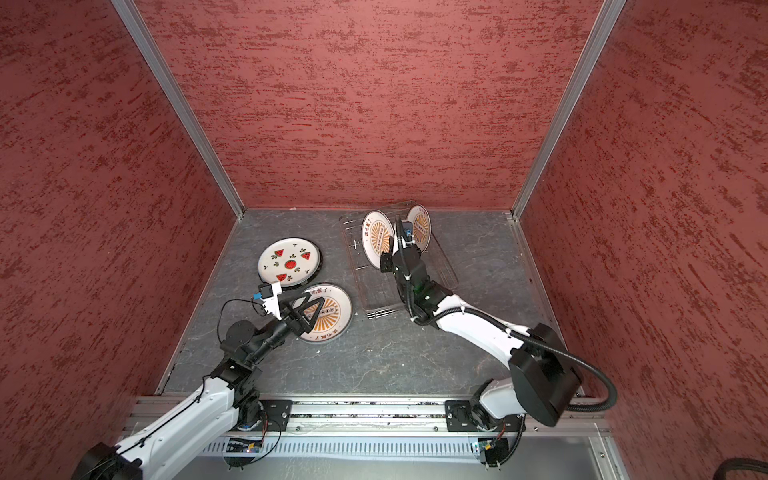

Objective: Unload the plates from the dish rack
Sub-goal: 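Carry the sunburst plate toward the left gripper with the right gripper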

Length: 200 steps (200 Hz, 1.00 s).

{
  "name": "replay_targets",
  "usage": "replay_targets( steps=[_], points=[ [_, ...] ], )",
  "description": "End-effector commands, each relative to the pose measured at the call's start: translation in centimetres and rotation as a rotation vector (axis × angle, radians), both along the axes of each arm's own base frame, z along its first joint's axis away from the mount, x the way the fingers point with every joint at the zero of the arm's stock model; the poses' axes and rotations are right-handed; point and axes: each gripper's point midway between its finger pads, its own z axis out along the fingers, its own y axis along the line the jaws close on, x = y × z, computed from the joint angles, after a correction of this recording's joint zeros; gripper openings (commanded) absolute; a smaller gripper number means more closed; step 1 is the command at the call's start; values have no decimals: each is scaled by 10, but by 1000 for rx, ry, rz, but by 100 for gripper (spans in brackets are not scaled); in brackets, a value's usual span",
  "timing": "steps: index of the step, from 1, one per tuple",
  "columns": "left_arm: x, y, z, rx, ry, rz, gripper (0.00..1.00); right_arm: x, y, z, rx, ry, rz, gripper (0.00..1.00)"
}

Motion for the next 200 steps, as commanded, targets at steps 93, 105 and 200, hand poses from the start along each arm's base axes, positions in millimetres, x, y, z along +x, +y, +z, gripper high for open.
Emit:
replay_targets(
  steps=[93,105,200],
  points=[
    [-72,-37,38,-58,-203,-362,99,-137,22,54,284,-221,676,8],
    [-82,-41,44,-63,-231,-405,99,-150,23,53,301,-239,735,8],
    [-62,-51,37,-18,-164,-298,99,-175,27,33,349,-255,864,7]
  ],
)
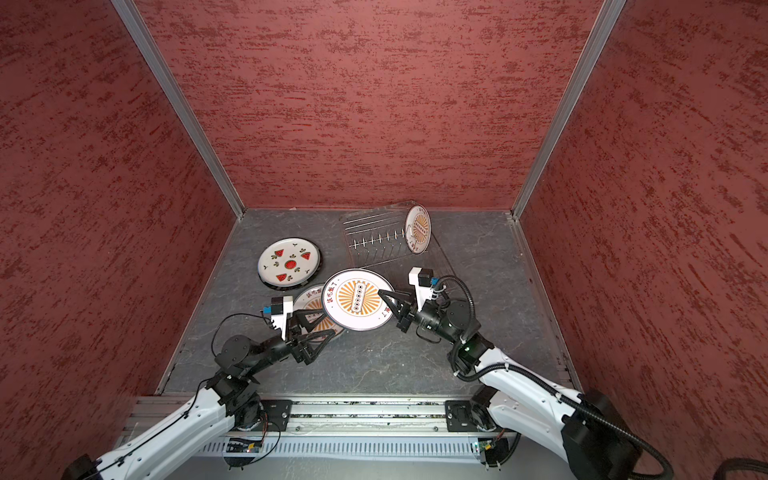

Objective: Unload the plates from the dish rack
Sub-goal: 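Carry the sunburst plate toward the left gripper with the right gripper, then grasp the plate rim with the left gripper while the right gripper holds it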

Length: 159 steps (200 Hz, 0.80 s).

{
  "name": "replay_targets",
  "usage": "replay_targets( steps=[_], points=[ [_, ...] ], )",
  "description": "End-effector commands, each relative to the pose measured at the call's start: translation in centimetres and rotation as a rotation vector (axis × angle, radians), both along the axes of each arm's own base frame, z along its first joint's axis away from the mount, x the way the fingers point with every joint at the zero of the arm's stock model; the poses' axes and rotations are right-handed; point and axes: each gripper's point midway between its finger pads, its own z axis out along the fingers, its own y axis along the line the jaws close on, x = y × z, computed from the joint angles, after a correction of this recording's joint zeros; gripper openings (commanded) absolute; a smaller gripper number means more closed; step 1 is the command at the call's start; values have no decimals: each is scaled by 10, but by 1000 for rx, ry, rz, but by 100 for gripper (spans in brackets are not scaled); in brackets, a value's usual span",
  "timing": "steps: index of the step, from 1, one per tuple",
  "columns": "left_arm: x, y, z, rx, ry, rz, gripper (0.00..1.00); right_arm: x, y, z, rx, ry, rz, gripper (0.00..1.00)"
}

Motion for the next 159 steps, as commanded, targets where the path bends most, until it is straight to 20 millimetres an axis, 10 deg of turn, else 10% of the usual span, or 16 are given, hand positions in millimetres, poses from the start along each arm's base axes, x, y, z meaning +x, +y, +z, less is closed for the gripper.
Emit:
replay_targets(
  steps=[1,159],
  points=[
    [8,3,15,-26,-35,50,99,-15,-1,27,86,-95,66,7],
    [12,-2,21,-47,16,54,20,9,7,4,52,-60,5,7]
  ],
)
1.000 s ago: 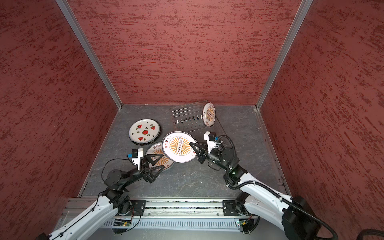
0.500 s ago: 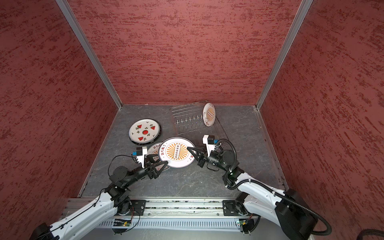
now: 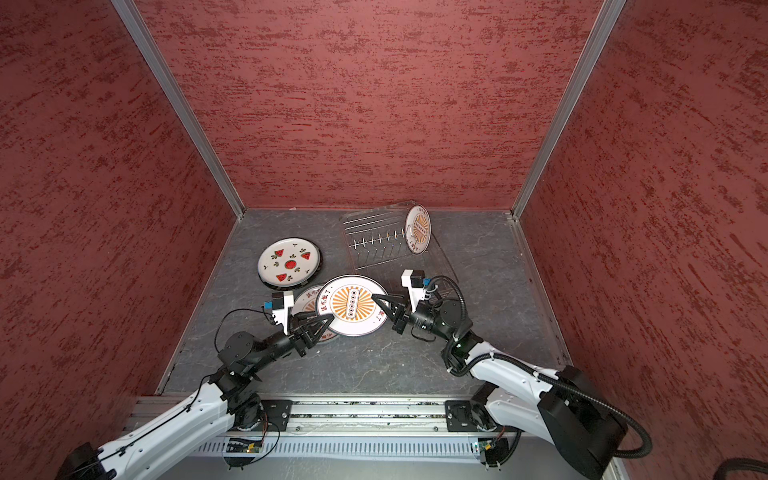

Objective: Unload the plates from the dish rack
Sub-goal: 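Grasp the plate rim with the left gripper while the right gripper holds it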

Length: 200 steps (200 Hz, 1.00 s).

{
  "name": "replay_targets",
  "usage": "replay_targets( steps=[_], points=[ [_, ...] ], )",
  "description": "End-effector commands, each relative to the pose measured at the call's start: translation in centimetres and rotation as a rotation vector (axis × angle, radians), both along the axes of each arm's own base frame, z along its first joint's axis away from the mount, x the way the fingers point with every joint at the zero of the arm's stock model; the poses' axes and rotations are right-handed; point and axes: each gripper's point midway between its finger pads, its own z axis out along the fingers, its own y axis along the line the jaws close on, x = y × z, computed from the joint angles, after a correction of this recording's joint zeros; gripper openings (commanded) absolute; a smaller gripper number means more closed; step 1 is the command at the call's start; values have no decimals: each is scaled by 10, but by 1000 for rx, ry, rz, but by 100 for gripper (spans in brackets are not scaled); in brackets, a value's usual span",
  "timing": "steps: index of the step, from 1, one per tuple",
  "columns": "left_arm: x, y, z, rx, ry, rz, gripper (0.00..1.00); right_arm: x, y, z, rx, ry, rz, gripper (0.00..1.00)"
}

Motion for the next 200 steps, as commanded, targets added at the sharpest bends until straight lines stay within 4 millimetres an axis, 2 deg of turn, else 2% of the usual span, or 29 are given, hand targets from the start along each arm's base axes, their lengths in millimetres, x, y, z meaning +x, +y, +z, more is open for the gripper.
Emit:
replay_targets(
  steps=[1,90,120,158,173,180,197,200],
  points=[
    [2,-1,11,-7,-15,8,19,4,-6,23,56,-81,-44,7],
    [10,-4,0,35,48,23,0,19,0,12,23,-61,-82,8],
    [9,-4,2,26,52,22,0,21,3,11,14,-57,-76,10],
    [9,-1,6,8,51,33,0,23,8,9,1,-51,-59,19],
    [9,0,7,3,50,37,0,24,8,9,-1,-48,-59,30],
    [9,0,7,1,51,39,0,24,9,8,-2,-45,-56,40],
    [10,2,8,-5,55,51,0,28,11,6,-8,-18,-63,84],
    [10,3,7,-5,56,54,0,30,11,6,-7,-8,-69,96]
  ],
)
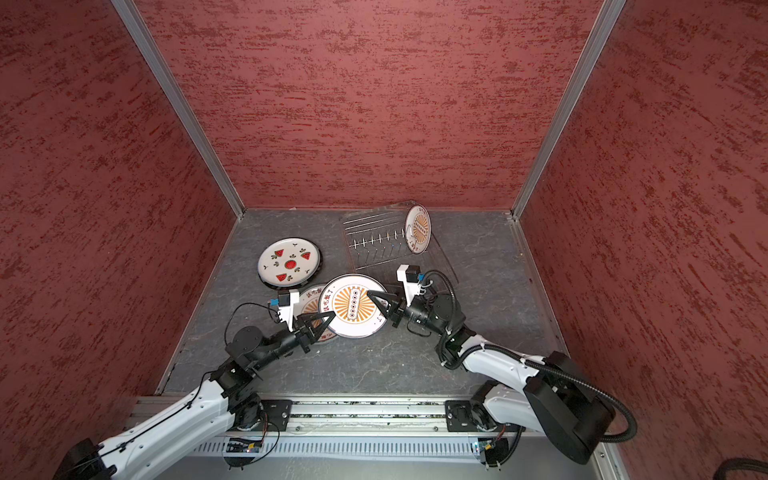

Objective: Unload the plates from the dish rack
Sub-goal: 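Grasp the plate rim with the left gripper while the right gripper holds it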

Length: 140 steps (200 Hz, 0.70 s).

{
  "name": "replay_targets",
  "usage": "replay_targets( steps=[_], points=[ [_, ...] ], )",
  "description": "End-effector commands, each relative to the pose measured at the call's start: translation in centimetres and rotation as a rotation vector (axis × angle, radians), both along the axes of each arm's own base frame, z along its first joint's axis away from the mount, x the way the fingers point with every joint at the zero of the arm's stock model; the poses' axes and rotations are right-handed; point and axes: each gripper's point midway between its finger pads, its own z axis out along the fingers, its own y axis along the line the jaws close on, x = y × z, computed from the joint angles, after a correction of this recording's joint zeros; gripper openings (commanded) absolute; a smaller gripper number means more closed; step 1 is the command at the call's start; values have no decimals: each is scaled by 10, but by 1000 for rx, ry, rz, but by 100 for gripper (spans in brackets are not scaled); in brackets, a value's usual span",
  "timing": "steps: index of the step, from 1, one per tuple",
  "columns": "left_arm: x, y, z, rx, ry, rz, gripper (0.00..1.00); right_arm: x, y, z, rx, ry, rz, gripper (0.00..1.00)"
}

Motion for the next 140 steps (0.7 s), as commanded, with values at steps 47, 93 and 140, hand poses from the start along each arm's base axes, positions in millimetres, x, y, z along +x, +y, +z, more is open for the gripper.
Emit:
replay_targets(
  steps=[47,93,140],
  points=[
    [2,5,26,-59,-43,31,0,17,3,11,20,12,-50,99],
    [5,10,24,-67,-21,65,0,19,-7,12,38,-2,-104,99],
    [16,31,12,-105,77,179,0,19,-12,10,37,-2,-128,99]
  ],
)
